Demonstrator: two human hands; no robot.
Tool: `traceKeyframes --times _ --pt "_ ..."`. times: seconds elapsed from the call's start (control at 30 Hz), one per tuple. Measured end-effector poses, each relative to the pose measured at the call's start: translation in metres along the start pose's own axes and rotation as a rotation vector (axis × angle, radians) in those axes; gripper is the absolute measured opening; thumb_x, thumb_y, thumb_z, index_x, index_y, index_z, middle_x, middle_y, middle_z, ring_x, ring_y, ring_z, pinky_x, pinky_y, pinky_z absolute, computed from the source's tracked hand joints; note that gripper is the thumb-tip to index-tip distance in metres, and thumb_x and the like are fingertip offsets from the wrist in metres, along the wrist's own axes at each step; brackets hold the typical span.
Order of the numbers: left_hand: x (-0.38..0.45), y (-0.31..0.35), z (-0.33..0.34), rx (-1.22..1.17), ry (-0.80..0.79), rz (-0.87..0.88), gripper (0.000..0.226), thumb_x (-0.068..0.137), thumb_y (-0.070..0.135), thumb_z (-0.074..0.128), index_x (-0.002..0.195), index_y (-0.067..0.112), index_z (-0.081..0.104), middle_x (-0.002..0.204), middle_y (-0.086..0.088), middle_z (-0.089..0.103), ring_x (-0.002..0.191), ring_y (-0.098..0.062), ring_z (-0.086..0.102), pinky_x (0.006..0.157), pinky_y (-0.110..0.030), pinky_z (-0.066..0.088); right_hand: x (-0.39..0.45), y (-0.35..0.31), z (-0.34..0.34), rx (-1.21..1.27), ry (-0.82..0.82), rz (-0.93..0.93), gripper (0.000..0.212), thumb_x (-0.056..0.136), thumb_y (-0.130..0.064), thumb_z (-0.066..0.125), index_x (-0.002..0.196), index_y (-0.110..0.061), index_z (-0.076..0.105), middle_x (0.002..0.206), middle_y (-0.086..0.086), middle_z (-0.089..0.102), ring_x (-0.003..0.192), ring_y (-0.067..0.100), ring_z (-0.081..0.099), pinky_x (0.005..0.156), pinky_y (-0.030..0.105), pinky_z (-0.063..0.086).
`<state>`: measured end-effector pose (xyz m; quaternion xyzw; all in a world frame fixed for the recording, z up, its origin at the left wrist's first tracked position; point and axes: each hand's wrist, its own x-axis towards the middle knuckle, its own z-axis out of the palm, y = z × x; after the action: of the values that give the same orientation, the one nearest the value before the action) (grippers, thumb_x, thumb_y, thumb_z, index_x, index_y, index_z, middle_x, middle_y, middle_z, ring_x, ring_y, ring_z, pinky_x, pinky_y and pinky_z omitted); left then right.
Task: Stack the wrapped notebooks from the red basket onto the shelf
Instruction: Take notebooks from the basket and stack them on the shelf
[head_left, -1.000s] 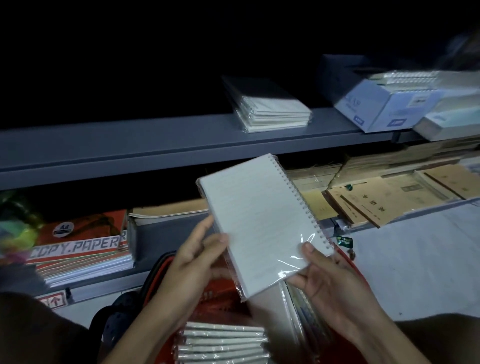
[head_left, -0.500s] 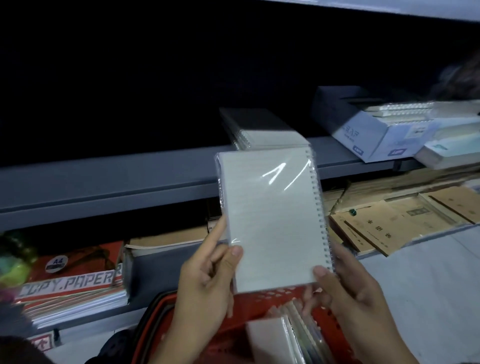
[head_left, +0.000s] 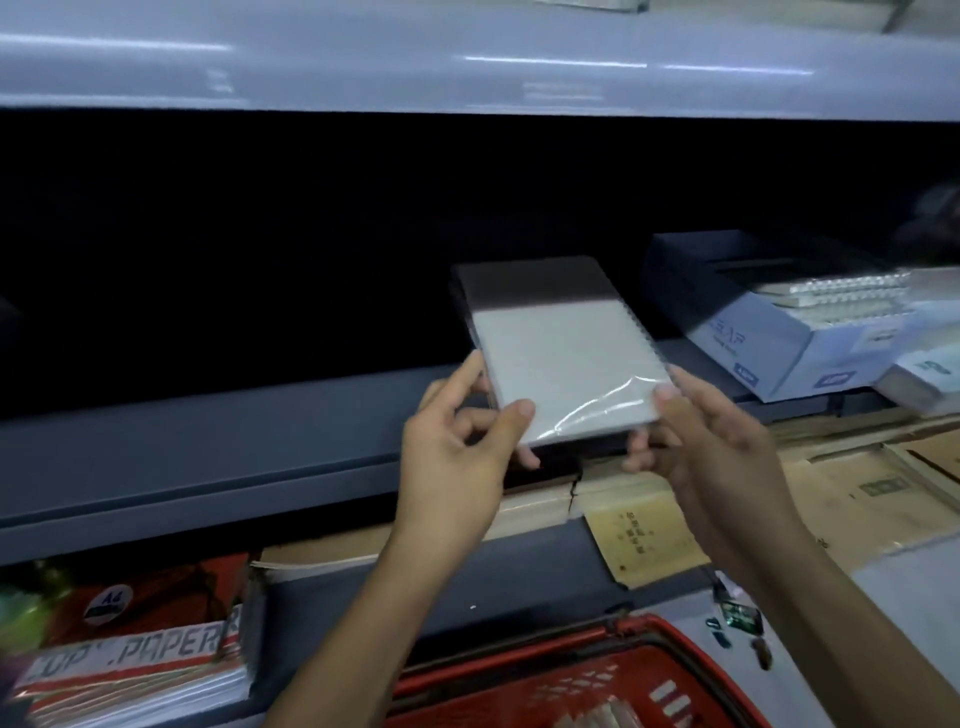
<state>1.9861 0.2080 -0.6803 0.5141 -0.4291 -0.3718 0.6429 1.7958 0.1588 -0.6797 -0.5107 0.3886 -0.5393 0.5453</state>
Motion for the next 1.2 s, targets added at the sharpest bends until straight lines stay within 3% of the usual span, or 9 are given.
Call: traceKeyframes --times 0.13,0.23,0.33,0.43,0.57,0.77,0.87,1.0,1.2 --pt "0.036 -0.001 0.018 0.133 0.034 -0.028 0.055 0.094 0.025 0.066 0.146 0.019 0.048 0.103 0.007 0.063 0.064 -0.005 0.064 0.066 -0.012 0.054 0.055 0.009 -0.004 -0.440 0.115 -0.035 0.033 0.103 -0.037 0.049 0.126 -0.018 0.064 0.070 -0.005 0.058 0.063 0.012 0.056 0.064 0.035 0.051" --pt "0.059 -0.003 0.023 0.262 0.165 -0.046 0.049 0.096 0.032 0.063 0.141 0.015 0.051 0.119 0.010 0.047 0.079 -0.010 0.065 0.077 -0.020 0.056 0.079 0.020 -0.002 -0.800 0.138 -0.069 0.043 0.102 -0.047 0.043 0.127 -0.019 0.064 0.109 0.003 0.055 0.097 0.017 0.058 0.092 0.031 0.043" --pt "0.066 -0.010 0.021 0.386 0.217 0.018 0.045 0.096 0.039 0.060 0.135 0.018 0.055 0.119 0.010 0.037 0.091 -0.018 0.063 0.086 -0.026 0.055 0.082 0.021 0.001 -0.738 0.156 -0.051 0.046 0.097 -0.054 0.049 0.129 -0.023 0.061 0.123 0.001 0.045 0.117 0.018 0.052 0.104 0.033 0.041" --pt "0.056 -0.020 0.014 0.377 0.175 0.098 0.043 0.094 0.043 0.061 0.135 0.030 0.055 0.126 0.017 0.041 0.100 -0.006 0.057 0.083 -0.010 0.049 0.070 0.021 -0.009 -0.519 0.076 0.019 0.050 0.090 -0.051 0.063 0.134 -0.029 0.057 0.124 -0.008 0.056 0.110 0.000 0.056 0.086 0.016 0.043" --pt "0.053 -0.031 0.011 0.298 0.067 0.120 0.044 0.091 0.041 0.068 0.134 0.031 0.061 0.142 0.022 0.044 0.127 -0.006 0.053 0.107 -0.031 0.048 0.073 0.023 -0.019 -0.467 0.090 -0.026 0.048 0.086 -0.033 0.073 0.131 -0.022 0.063 0.114 -0.003 0.071 0.096 0.002 0.065 0.082 0.011 0.048" --pt "0.053 -0.035 0.017 0.264 0.049 0.073 0.046 0.092 0.040 0.067 0.137 0.034 0.058 0.155 0.007 0.039 0.140 -0.005 0.042 0.114 -0.032 0.041 0.082 0.024 -0.017 -0.397 0.120 -0.014 0.048 0.087 -0.032 0.075 0.132 -0.022 0.063 0.112 -0.008 0.073 0.088 0.003 0.066 0.070 0.011 0.050" --pt "0.052 -0.036 0.017 0.233 0.026 0.049 0.049 0.092 0.038 0.067 0.140 0.033 0.055 0.140 0.014 0.057 0.128 0.006 0.051 0.109 -0.022 0.044 0.080 0.026 -0.017 -0.416 0.103 -0.003 0.050 0.089 -0.031 0.073 0.136 -0.023 0.060 0.113 -0.010 0.070 0.102 0.000 0.065 0.085 0.013 0.046" --pt "0.055 -0.037 0.023 0.257 0.050 0.052 0.049 0.092 0.035 0.068 0.139 0.033 0.055 0.078 0.033 0.056 0.079 0.011 0.056 0.076 -0.006 0.046 0.081 0.027 -0.017 -0.454 0.108 0.002 0.053 0.091 -0.031 0.071 0.140 -0.019 0.057 0.121 -0.006 0.068 0.110 0.007 0.065 0.095 0.019 0.047" --pt "0.057 -0.038 0.049 0.236 0.047 0.050 0.051 0.090 0.035 0.071 0.139 0.033 0.056 0.092 0.029 0.062 0.089 0.009 0.059 0.085 -0.010 0.050 0.085 0.014 -0.034 -0.464 0.149 0.064 0.056 0.093 -0.029 0.069 0.143 -0.012 0.051 0.127 0.000 0.065 0.077 0.010 0.063 0.077 0.019 0.048"
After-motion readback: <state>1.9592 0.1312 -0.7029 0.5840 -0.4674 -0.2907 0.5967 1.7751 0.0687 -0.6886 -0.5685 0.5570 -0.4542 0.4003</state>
